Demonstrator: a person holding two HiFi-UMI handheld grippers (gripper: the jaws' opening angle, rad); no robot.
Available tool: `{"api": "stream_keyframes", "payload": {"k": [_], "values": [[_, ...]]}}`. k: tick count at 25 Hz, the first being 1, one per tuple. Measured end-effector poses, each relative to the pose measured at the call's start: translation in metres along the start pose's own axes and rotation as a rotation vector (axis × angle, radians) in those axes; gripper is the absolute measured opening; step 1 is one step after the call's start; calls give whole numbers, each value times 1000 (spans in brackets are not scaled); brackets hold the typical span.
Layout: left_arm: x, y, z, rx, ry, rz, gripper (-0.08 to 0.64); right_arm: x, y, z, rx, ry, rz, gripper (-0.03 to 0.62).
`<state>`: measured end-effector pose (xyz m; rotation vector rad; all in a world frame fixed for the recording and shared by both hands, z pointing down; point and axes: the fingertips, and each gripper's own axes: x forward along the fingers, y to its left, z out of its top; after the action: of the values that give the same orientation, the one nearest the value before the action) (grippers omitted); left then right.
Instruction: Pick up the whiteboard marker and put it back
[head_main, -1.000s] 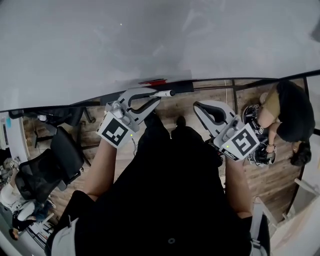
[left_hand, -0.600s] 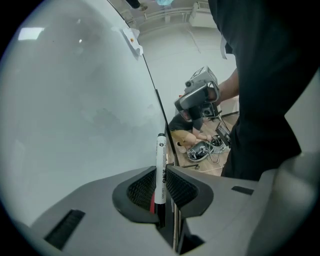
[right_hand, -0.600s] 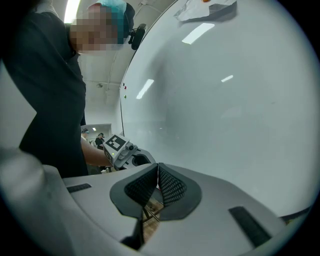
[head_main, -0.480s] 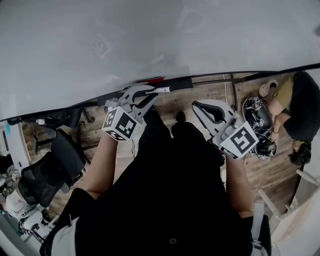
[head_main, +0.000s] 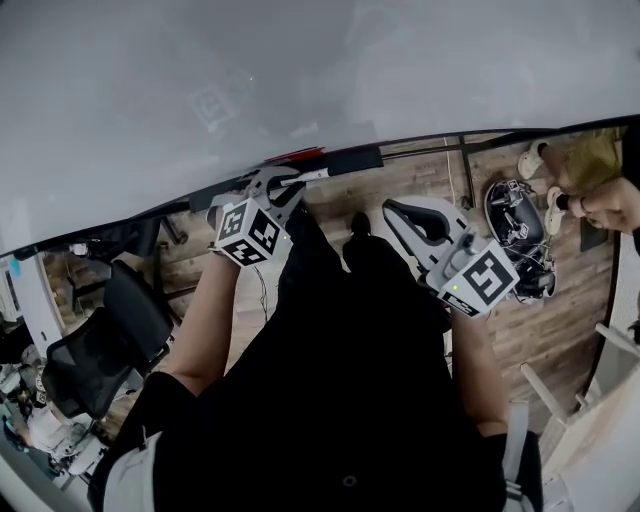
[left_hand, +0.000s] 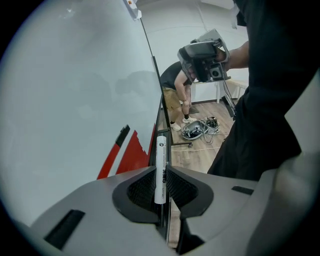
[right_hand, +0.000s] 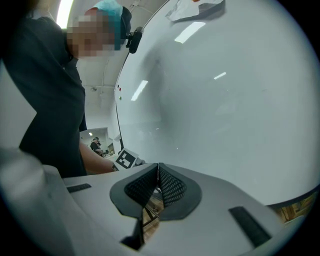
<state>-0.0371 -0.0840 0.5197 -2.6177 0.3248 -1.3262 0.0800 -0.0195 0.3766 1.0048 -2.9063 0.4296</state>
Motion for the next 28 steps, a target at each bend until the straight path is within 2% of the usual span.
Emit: {"api": "stream_keyframes", "payload": {"k": [7,19,23,28], "values": [[17,-3,-18,40,79,-31,74,-2,-2,-7,22,6,-19,20],[29,-5,-31,1,151,-60,75,-3,-2,-14,25,21,-24,20],[30,-3,-33,-22,160,-56,75,-1,-1,-14,32,19,-12,20],[29,-3,-33,-12,163,-55,78,-2,-1,-13,46,3,-12,20]]}}
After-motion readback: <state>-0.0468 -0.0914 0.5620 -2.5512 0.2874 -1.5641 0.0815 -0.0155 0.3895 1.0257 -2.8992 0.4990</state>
